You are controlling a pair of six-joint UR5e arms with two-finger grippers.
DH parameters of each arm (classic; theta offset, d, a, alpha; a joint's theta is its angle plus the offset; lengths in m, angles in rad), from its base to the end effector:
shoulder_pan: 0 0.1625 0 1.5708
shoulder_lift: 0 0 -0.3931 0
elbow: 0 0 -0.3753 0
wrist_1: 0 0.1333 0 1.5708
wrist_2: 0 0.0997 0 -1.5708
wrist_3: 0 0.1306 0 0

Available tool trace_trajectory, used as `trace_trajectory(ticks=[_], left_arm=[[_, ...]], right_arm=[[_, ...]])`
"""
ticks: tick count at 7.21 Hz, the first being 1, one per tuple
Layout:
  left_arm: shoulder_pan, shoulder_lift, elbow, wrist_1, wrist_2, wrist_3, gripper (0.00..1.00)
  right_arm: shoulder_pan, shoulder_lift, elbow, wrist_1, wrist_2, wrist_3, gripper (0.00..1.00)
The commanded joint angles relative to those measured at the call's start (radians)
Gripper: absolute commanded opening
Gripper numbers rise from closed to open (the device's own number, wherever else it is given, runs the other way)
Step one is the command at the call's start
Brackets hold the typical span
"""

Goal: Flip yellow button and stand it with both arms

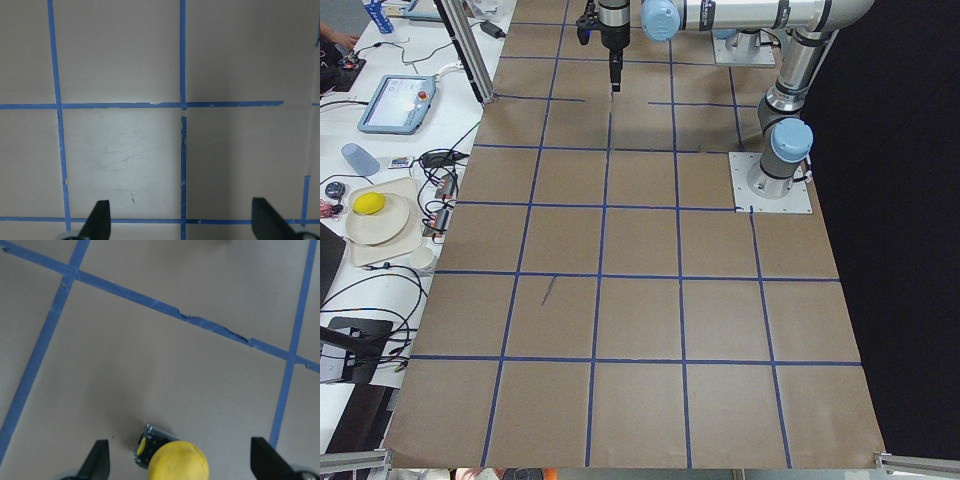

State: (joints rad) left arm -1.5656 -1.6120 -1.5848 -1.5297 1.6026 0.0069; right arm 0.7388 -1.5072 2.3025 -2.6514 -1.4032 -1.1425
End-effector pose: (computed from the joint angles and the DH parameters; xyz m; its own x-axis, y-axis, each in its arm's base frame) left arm -0.1266 -0.4894 0.4026 -0.9995 0.0022 -0.0317 0.0017 0.9999 0.0143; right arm -0.2058 -0.3972 0.1913 -0.9355 -0.2982 0.1895 -0.3409 0.9027 -0.2625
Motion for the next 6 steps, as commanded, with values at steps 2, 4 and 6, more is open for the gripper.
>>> trace_trajectory(ticks=[2,4,6], left_arm=[[0.018,0.036,-0.001,-0.087,-0.003,0.079,1.00],[0.019,0.041,-0.004,-0.110,-0.003,0.082,1.00],[0.025,0.041,-0.006,-0.112,-0.001,0.082,1.00]], right_arm=[[0.060,-0.057,-0.290,0.511,0.016,0.090,1.00],[0.126,-0.054,-0.519,0.883,0.013,0.261,1.00],[0.337,-0.057,-0.690,1.065,-0.043,0.535,1.00]])
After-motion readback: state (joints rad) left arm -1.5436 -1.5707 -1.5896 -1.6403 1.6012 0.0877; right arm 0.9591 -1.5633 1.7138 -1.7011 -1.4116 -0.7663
